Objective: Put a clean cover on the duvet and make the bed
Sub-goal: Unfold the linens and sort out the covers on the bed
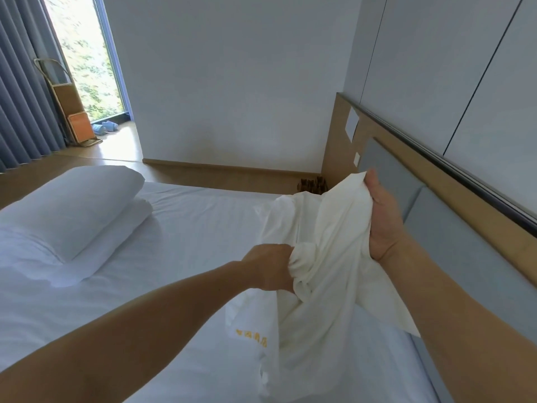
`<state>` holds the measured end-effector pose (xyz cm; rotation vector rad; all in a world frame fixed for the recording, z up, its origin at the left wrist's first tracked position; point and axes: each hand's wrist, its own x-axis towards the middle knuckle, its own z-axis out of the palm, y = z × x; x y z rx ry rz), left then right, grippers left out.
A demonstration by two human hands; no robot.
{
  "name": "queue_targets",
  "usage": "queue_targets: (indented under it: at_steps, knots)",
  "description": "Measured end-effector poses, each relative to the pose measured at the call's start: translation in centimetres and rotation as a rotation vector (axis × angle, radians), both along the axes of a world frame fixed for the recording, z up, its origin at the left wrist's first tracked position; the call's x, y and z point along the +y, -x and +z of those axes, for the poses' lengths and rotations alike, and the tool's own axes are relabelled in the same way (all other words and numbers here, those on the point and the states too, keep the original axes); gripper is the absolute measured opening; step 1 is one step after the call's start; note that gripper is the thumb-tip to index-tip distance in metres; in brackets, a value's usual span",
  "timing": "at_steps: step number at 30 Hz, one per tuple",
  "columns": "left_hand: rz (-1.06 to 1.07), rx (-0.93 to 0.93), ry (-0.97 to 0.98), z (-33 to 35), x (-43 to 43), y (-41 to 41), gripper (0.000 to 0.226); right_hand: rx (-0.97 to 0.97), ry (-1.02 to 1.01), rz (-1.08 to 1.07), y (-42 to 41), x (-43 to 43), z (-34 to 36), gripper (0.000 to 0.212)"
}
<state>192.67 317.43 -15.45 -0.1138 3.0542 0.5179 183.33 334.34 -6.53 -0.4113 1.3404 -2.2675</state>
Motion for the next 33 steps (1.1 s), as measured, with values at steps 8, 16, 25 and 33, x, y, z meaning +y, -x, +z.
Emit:
queue_targets:
  at_steps: [8, 16, 25, 33]
  knots:
    - [-0.003, -0.059, -0.103, -1.1, -0.7, 1.9, 0.058, -0.018, -0.029, 0.008, 0.9, 0.6, -1.3, 0.053]
    - [-0.075, -0.126, -0.187, 2.1, -5.4, 0.5, 0.028, 0.014, -0.328, -0.112, 4.6, 6.4, -3.8, 0.100]
    - [-0.033, -0.071, -0.738, 7.2, -4.1, 0.0, 0.012, 0.494, -1.058, -0.384, 4.0, 5.8, -7.6, 0.036]
    - [-0.056, -0.184, -0.868, 6.7, -2.1, 0.5, 0.030, 0.833, -0.612, -0.026, -2.1, 0.8, -9.4, 0.037]
